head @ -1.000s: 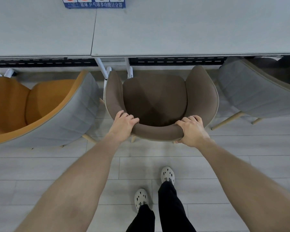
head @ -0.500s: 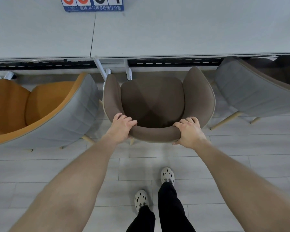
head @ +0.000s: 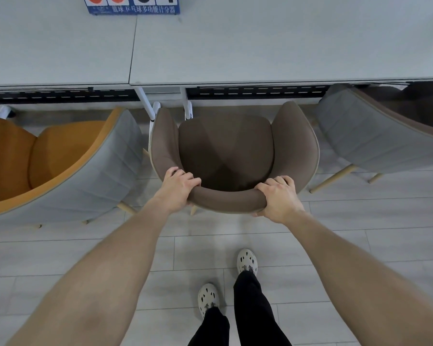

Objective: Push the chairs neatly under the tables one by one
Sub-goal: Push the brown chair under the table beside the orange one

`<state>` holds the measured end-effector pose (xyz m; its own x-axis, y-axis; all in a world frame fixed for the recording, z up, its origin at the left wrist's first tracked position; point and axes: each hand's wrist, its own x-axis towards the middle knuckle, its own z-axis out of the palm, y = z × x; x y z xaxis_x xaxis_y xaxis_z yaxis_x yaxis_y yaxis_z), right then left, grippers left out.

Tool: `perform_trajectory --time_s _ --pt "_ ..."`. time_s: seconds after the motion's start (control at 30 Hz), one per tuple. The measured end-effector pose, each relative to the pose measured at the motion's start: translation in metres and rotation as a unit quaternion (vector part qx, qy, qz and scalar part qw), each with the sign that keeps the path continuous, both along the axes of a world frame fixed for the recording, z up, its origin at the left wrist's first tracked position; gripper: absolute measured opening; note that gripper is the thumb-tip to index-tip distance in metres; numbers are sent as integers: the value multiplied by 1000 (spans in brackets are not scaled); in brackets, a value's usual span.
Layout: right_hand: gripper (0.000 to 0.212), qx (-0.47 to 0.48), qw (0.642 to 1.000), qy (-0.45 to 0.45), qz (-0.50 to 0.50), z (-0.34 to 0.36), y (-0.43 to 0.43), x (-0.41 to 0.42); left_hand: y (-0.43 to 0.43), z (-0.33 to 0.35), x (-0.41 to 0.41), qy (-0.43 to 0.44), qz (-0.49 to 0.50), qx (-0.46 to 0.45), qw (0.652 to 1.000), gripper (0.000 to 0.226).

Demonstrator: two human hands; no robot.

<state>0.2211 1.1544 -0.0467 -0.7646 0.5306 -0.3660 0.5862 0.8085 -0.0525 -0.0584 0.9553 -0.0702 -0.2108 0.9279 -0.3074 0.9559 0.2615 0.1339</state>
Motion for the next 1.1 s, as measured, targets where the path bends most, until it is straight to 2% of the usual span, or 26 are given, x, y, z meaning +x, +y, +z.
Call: perform_trajectory --time_s 0.4,0.83,1.0,1.1 --pt "80 -7 1000 6 -2 -1 4 1 1 -2 5 11 3 -3 1000 48" --pt "85 -12 1000 -16 3 7 2 2 0 -5 7 23 3 -2 1000 57" --pt "89 -16 999 -30 15 22 -3 8 11 23 23 30 -3 -98 995 81" --pt "85 -58 998 20 -10 43 -5 28 23 47 45 -12 6 -129 992 89"
